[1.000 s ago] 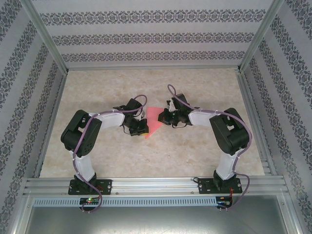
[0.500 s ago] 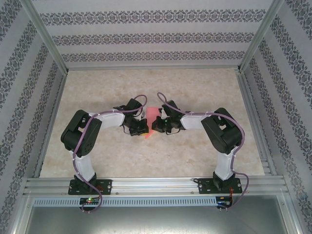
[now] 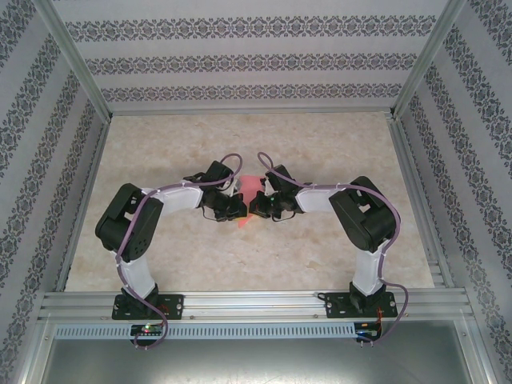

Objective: Fold a paper plane with a square sheet of paper (pick it up from the middle)

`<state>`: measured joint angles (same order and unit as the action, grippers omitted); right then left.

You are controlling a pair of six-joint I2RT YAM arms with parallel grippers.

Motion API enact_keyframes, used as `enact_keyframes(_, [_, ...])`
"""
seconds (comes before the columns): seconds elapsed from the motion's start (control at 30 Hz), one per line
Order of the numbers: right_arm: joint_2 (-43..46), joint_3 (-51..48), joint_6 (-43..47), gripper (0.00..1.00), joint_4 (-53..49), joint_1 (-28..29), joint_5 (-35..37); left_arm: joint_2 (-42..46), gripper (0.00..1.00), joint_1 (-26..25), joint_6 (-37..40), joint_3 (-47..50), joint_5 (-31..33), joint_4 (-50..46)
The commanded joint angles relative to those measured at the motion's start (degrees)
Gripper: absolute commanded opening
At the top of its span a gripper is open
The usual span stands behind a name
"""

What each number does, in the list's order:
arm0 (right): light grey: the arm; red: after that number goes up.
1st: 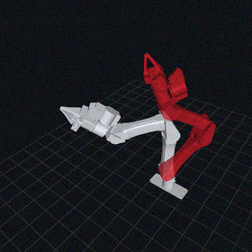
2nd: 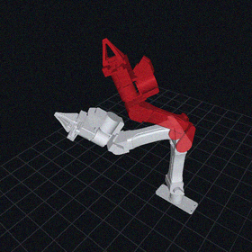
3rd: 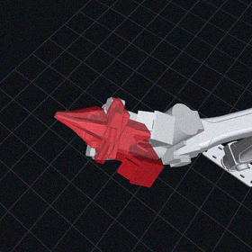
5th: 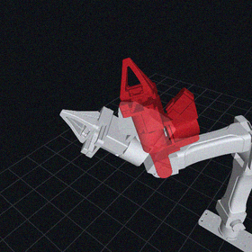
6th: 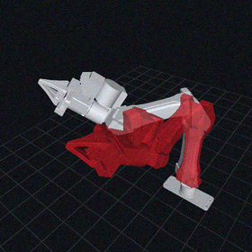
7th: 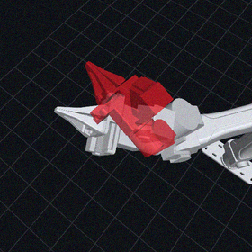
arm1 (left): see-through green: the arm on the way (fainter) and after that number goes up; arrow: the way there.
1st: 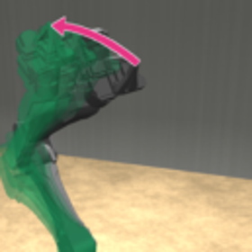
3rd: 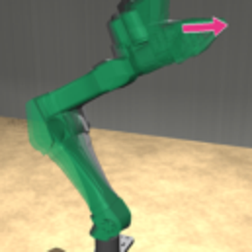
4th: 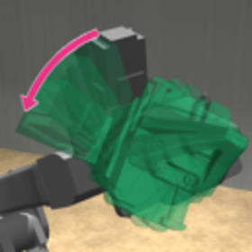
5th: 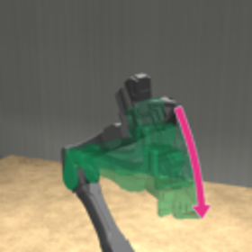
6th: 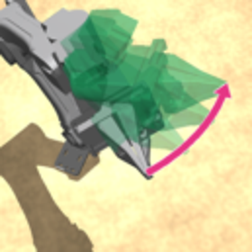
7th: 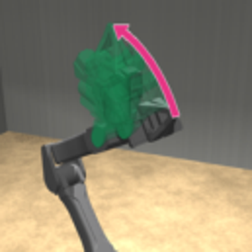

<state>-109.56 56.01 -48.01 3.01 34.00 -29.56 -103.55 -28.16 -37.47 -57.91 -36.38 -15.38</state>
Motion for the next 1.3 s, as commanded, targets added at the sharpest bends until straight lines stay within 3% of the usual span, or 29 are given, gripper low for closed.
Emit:
enact_keyframes(0.0, [-1.7, 0.0, 0.3, 0.0, -2.7, 0.0, 2.5, -0.4, 0.03, -0.6, 1.3, 2.0, -1.7, 0.7])
enact_keyframes(0.3, [0.9, -0.8, 1.8, 0.0, 0.2, 0.2, 1.7, -2.5, 0.0, -0.7, 3.2, 2.2, 3.2, -5.1])
enact_keyframes(0.8, [-0.5, 0.0, 5.0, 0.0, -2.1, 1.6, 2.5, -3.2, 0.0, -0.7, 2.6, 2.2, 4.8, -6.3])
enact_keyframes(1.27, [0.0, 0.7, 9.8, 0.0, -4.8, -12.9, 2.9, -4.2, 0.0, -0.7, 0.6, 6.5, 4.8, -7.7])
